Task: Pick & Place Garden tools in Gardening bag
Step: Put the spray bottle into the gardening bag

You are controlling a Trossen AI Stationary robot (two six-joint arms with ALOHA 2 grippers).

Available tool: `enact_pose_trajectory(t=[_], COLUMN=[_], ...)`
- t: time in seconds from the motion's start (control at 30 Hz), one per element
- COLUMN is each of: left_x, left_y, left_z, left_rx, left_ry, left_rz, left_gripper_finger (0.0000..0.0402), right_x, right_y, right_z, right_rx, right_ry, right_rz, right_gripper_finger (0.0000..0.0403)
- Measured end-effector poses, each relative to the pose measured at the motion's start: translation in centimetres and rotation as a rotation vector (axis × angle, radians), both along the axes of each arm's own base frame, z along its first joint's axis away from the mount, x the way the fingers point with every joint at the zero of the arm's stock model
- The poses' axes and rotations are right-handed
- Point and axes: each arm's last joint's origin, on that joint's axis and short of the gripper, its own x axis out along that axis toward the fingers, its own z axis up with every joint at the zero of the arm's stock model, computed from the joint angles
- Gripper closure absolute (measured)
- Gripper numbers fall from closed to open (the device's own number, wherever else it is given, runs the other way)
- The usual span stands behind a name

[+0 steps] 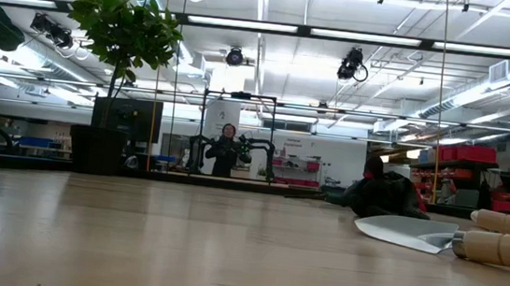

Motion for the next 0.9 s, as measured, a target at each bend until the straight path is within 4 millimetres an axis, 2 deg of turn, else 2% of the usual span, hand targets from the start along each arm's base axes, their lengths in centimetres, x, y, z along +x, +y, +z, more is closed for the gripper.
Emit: enact_pose_trajectory(t=[0.27,0.43,0.63,0.9], left_x=[-0.4,-0.6,-0.9,-0.9], left_y=[-0.5,-1.1,-2.4,-4.1], left_z=[-0.3,-1.1,-3.1,-6.7], left_rx=[0.051,0.076,0.093,0.054], left_ry=[-0.015,-0.013,-0.011,-0.104], left_rz=[-0.237,-0.344,-0.415,-0.479], left_gripper_finger=[0.0236,0.0236,0.0235,0.0235], right_x=[0.0,0.0,0.0,0.0], right_y=[0.0,0.0,0.0,0.0], right_z=[0.0,0.0,0.0,0.0], right_rx=[0.0,0.0,0.0,0.0], right_ry=[0.0,-0.001,-0.001,-0.001], right_rz=[0.0,0.0,0.0,0.0], right_gripper_finger=[0.0392,0.0392,0.0392,0.0392])
